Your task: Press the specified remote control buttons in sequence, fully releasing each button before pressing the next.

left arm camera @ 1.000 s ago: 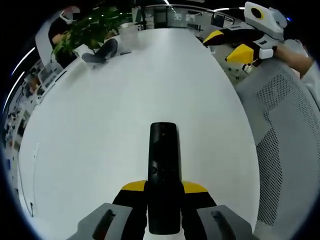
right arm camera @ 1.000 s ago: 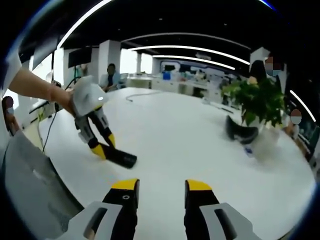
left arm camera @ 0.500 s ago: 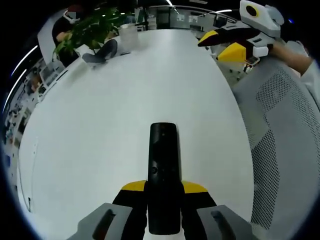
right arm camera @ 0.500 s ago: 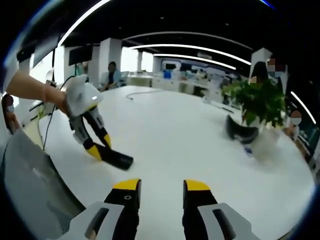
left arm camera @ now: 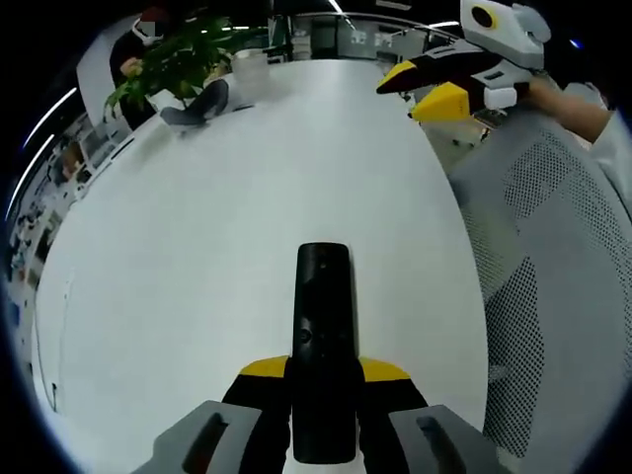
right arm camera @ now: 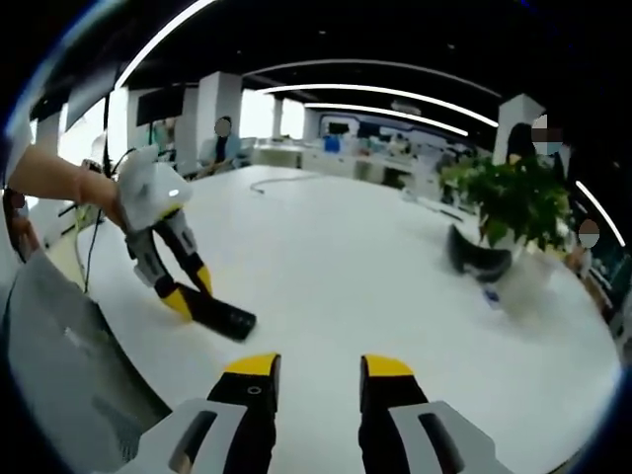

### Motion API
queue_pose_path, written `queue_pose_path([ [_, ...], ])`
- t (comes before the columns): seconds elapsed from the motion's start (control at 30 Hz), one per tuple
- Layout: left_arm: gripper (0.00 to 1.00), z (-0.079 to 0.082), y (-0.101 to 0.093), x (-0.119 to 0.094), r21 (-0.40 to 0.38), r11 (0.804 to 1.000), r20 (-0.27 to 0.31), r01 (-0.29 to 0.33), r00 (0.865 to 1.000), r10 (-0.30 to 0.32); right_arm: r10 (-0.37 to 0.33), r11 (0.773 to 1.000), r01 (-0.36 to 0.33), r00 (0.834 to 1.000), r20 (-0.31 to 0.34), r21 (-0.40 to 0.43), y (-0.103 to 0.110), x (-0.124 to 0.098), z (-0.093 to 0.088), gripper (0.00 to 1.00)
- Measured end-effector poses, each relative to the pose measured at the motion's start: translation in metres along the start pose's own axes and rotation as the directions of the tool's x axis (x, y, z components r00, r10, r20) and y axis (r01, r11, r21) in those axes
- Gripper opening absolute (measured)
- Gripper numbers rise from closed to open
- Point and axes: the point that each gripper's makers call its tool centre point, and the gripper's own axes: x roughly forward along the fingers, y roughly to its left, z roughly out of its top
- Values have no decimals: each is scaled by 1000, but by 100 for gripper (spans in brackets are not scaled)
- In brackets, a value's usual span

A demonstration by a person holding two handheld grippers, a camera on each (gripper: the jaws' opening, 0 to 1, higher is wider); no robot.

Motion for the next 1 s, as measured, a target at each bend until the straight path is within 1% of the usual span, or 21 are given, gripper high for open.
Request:
queue_pose_path([
  [0.3, 24, -1, -8, 0, 9, 1000, -16, -2, 1000, 2, 5, 1000, -5, 1000, -7, -4, 1, 0, -1, 28],
  [0.6, 24, -3, -19, -2, 20, 1000, -31, 5, 1000, -4, 12, 1000, -12, 1000, -16, -10, 2, 1, -3, 27],
  [1.0, 24, -6, -31, -4, 9, 1000, -7, -1, 1000, 1, 21, 1000, -21, 999, -25, -18, 4, 1, -4, 25],
])
